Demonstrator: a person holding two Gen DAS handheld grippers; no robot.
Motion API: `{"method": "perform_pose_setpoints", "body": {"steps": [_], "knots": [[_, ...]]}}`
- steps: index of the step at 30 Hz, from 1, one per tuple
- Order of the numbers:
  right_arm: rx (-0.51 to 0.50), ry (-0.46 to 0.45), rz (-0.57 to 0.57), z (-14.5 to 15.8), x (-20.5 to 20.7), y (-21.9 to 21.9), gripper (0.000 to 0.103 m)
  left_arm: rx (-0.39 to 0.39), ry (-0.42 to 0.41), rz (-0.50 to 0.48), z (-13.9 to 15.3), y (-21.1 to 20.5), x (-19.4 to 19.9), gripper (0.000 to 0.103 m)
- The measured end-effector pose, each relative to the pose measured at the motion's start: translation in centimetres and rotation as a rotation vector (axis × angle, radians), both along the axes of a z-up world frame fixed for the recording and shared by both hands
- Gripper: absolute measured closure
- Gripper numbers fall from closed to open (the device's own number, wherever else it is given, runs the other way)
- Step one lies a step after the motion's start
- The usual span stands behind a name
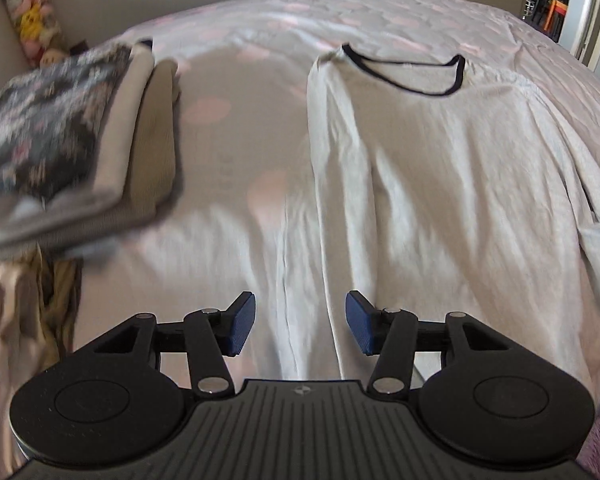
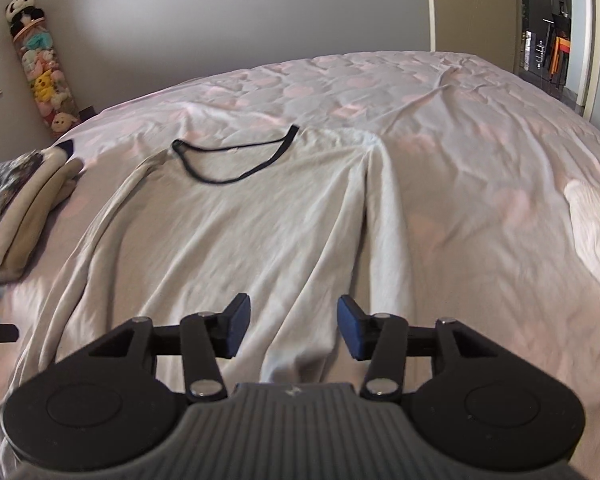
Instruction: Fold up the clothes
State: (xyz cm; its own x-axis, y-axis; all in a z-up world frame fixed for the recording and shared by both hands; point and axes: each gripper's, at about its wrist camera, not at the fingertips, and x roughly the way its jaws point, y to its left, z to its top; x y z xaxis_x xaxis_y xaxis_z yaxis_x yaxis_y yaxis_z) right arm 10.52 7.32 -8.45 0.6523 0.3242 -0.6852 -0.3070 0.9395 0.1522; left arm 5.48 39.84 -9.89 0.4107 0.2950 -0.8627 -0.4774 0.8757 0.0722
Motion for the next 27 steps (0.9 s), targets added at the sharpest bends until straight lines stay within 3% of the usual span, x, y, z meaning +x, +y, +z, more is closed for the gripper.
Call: {"method": "perform_pose_setpoints", "body": {"steps": [9, 16, 19, 27], "knots": [[-0.028, -0.018, 0.028, 0.4, -4.0, 0.7, 0.045, -0.053, 0.084, -0.052, -1.6, -2.6, -0.7, 0.058], [-0.135, -0.067, 0.072, 0.1, -5.0, 2.3, 0.043, -0.08, 0.182, -0.088, -4.2, -3.2, -0.1, 0.088], [-0.182, -0.074, 0.075, 0.0, -5.3, 2.9, 0.043, -0.109, 0.119, -0.053, -3.6, -2.3, -0.9, 0.1], [-0.272, -0.111, 0.1, 0.1, -6.3, 4.3, 0.043, -0.145, -0.156, 0.09, -0.1, 0.8, -4.3, 0.101]]}}
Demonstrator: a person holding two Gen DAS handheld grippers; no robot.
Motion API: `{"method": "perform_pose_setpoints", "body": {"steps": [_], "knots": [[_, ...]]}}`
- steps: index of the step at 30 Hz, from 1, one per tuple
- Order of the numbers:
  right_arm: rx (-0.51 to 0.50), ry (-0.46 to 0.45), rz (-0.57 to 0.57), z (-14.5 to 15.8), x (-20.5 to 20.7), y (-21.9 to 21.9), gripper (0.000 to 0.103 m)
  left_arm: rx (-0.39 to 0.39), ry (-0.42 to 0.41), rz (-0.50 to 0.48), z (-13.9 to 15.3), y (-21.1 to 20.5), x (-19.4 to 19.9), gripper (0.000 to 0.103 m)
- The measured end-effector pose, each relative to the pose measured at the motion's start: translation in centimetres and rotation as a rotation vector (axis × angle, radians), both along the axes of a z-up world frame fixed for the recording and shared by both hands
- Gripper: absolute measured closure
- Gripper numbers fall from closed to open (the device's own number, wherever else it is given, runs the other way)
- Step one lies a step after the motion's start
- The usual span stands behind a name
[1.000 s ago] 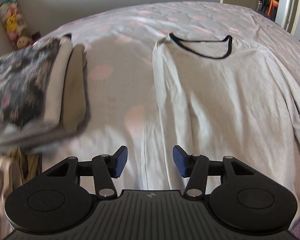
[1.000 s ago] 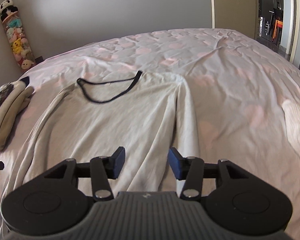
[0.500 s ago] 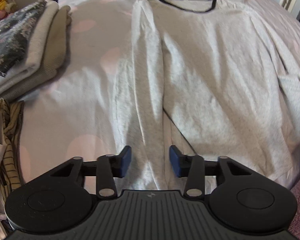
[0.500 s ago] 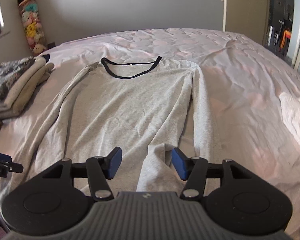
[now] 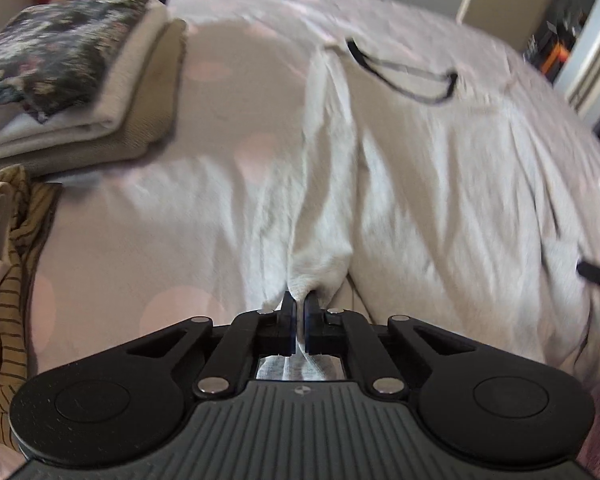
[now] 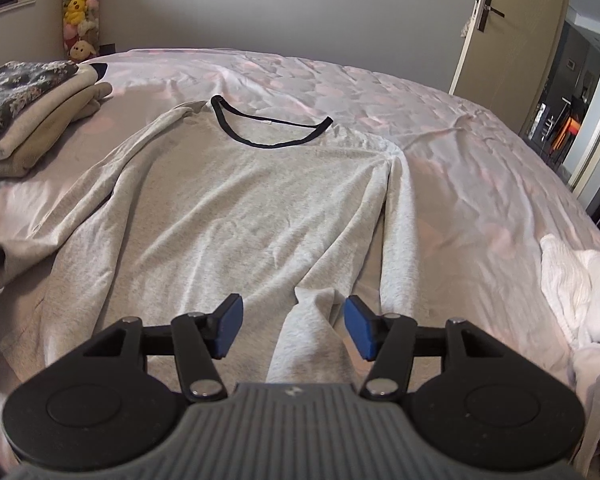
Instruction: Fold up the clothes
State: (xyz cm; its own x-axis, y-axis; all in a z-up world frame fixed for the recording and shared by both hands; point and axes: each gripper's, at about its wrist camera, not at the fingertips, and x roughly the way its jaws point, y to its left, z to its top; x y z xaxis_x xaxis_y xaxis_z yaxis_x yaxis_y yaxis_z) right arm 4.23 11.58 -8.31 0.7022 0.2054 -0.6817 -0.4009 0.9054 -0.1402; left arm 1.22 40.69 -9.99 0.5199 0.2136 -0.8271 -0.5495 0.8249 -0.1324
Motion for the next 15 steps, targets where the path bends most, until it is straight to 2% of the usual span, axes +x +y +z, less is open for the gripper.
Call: {"method": "perform_pose_setpoints", "body": {"steps": [2, 6, 9, 12, 15], "knots": [[-0.012, 0.0, 0.003, -0.1, -0.1, 0.2, 0.043, 0.028, -0.05, 0.049, 1.2, 0.8, -0.9, 0.101], [-0.024, 0.024, -0.011, -0.4, 0.5, 0.3, 0.043, 0.131, -0.123, 0.136, 3.4, 2.4, -2.5, 0.101], [-0.037, 0.033, -0.005, -0.8, 0.6, 0.5, 0.043, 0.213, -0.146, 0.215, 4.3, 3.9, -3.4, 0.101], [-0.042, 0.042, -0.002, -1.0, 0.7, 0.5, 0.043, 0.264, -0.164, 0.325, 4.9, 5.6, -4.8, 0.102], [-0.038, 0.052, -0.006, -1.0, 1.0, 0.4, 0.043, 0.331, -0.13, 0.406, 5.0, 6.9, -5.4, 0.101]]}}
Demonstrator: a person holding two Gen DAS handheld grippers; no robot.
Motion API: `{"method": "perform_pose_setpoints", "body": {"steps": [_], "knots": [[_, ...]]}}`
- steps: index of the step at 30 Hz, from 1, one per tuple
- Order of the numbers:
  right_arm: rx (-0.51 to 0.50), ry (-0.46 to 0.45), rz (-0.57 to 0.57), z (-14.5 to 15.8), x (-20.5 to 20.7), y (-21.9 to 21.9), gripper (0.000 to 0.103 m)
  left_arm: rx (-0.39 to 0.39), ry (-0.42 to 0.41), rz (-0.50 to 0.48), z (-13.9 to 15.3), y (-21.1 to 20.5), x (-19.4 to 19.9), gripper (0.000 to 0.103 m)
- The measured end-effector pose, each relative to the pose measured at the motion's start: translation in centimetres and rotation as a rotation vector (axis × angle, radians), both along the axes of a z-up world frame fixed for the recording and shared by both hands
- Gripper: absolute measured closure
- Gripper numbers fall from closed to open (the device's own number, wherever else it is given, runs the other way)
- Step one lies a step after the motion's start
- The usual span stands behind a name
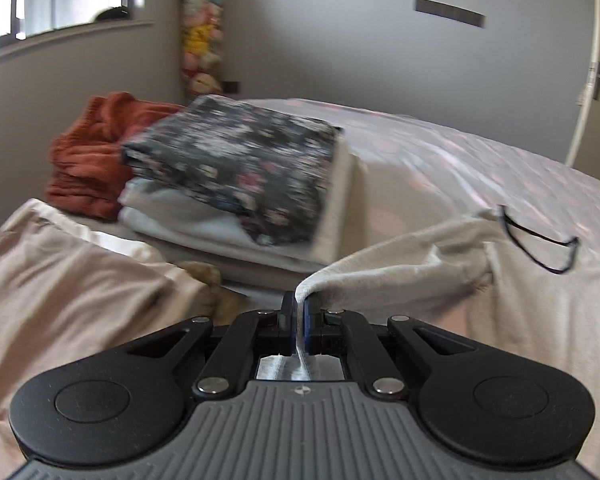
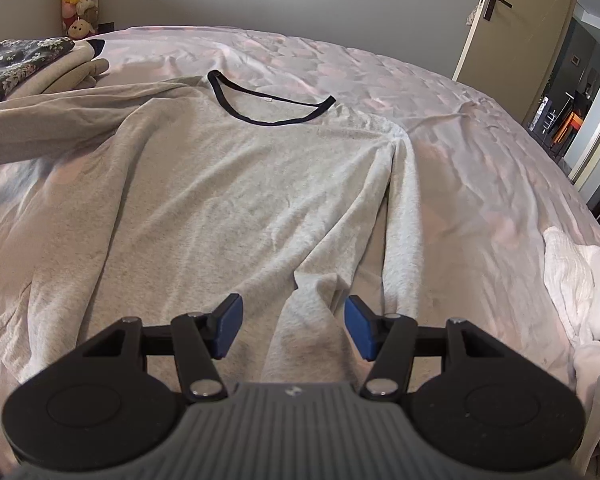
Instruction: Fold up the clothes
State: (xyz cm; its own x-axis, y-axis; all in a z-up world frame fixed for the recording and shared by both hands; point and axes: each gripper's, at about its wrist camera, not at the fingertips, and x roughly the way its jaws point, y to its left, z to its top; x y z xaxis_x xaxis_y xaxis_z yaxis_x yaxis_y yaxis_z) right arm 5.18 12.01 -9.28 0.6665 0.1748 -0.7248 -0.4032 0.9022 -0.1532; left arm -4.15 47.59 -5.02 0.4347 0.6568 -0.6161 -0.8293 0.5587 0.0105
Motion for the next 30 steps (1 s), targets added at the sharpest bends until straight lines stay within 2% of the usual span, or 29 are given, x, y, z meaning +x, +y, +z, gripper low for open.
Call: {"method": "perform_pose_setpoints", "body": {"steps": [4, 7, 10, 12, 14, 16, 18, 21, 26, 30], "knots": [[-0.002, 0.007, 0.004, -0.1, 0.1, 0.0, 0.043, 0.008, 0.067, 0.064, -1.1, 1.6, -0.2, 0.101], [0.001, 0.015, 0.001, -0.2, 0.3, -0.1, 0.043, -0.022, 0.129, 0.093, -2.7, 2.7, 0.1, 0.101], [0.01, 0.036, -0.01, -0.3, 0.7, -0.2, 0.039, -0.066, 0.125, 0.098, -3.3, 3.1, -0.1, 0.098], [0.006, 0.059, -0.015, -0.5, 1.1, -0.1, 0.038, -0.06, 0.096, 0.088, -3.0, 2.9, -0.3, 0.088], [0.017, 0.088, -0.018, -0.5, 1.6, -0.3, 0.038, -0.037, 0.063, 0.071, -2.5, 2.3, -0.5, 0.067], [0.069, 0.114, -0.039, 0.2, 2.3, -1.2, 0.038, 0.0, 0.05, 0.051, -2.0, 1.6, -0.4, 0.056], [0.134, 0.136, -0.083, 1.2, 3.1, -2.6, 0.038, 0.035, 0.05, 0.024, -1.7, 1.0, 0.0, 0.055], [0.184, 0.188, -0.172, 2.3, 5.1, -5.4, 0.038, 0.024, 0.036, -0.018, -1.4, 0.6, 0.7, 0.055], [0.15, 0.27, -0.323, 1.5, 7.8, -10.1, 0.039, 0.032, 0.058, -0.099, -1.5, -0.2, 2.3, 0.056], [0.237, 0.389, -0.384, 0.1, 8.1, -12.6, 0.051, 0.024, 0.086, -0.158, -2.1, -0.8, 3.5, 0.056]]}}
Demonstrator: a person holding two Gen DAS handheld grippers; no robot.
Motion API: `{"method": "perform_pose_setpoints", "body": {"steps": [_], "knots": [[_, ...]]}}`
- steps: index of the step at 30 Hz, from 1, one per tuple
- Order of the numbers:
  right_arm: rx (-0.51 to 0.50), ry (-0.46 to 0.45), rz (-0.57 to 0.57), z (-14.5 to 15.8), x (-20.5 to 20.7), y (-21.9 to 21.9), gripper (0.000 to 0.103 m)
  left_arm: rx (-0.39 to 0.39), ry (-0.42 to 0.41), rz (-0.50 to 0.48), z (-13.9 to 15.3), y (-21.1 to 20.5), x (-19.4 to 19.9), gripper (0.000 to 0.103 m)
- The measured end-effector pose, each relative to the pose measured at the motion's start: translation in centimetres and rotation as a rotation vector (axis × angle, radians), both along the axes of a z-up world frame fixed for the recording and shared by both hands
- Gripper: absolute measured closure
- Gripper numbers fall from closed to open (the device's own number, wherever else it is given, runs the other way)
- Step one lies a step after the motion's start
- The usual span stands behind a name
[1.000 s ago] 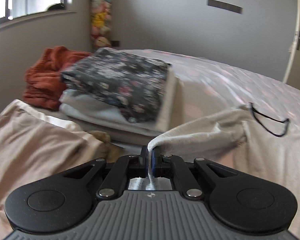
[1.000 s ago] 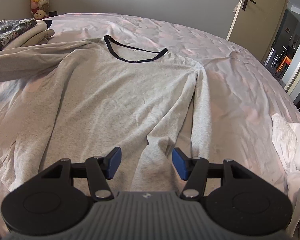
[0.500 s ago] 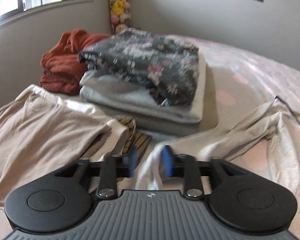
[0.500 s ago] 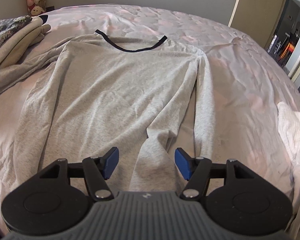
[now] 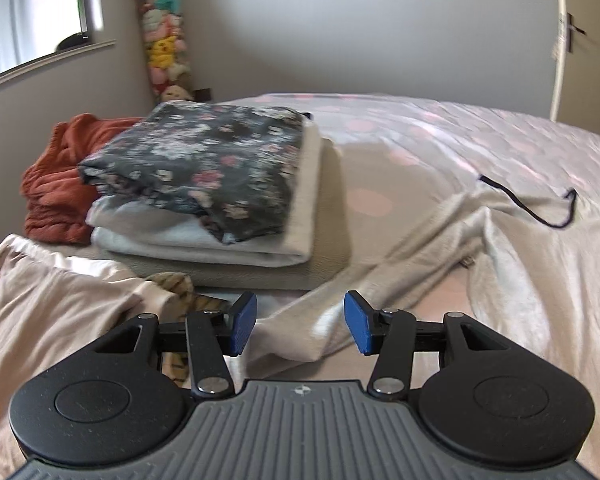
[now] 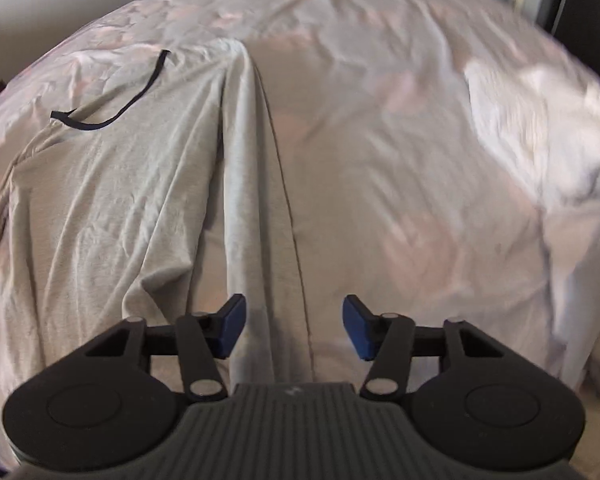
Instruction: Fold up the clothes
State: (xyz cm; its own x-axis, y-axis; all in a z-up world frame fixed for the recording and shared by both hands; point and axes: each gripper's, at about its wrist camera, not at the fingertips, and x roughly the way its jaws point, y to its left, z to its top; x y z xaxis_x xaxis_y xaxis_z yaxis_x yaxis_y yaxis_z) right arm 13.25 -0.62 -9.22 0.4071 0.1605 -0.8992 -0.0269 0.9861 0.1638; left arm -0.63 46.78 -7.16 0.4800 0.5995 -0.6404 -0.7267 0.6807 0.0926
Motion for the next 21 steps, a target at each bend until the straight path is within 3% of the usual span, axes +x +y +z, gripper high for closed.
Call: {"method": "perform_pose_setpoints", "body": {"steps": [3, 6, 11, 14, 15, 21], "knots": [[-0.023, 0.016, -0.009, 0.0, 0.0, 0.2, 0.051, -0.019, 0.019, -0.024, -0.5, -0.1, 0.6, 0.057], [-0.048, 0.087, -0.013, -1.4, 0.5, 0.5, 0.051, -0.028, 0.023, -0.037, -0.7, -0.3, 0.7, 0.057], [-0.138, 0.164, 0.018, -3.4, 1.0, 1.8, 0.058, -0.049, 0.018, -0.028, -0.9, -0.1, 0.4, 0.057], [-0.157, 0.177, 0.072, -3.6, 0.8, 2.7, 0.083, -0.055, 0.022, -0.029, -1.0, -0.1, 0.3, 0.057], [-0.167, 0.177, 0.083, -3.6, 0.6, 2.8, 0.101, -0.057, 0.026, -0.033, -1.1, -0.2, 0.4, 0.057], [-0.2, 0.111, 0.046, -1.8, 0.7, 1.8, 0.101, -0.067, 0.048, -0.057, -1.5, -0.4, 0.5, 0.057]]}}
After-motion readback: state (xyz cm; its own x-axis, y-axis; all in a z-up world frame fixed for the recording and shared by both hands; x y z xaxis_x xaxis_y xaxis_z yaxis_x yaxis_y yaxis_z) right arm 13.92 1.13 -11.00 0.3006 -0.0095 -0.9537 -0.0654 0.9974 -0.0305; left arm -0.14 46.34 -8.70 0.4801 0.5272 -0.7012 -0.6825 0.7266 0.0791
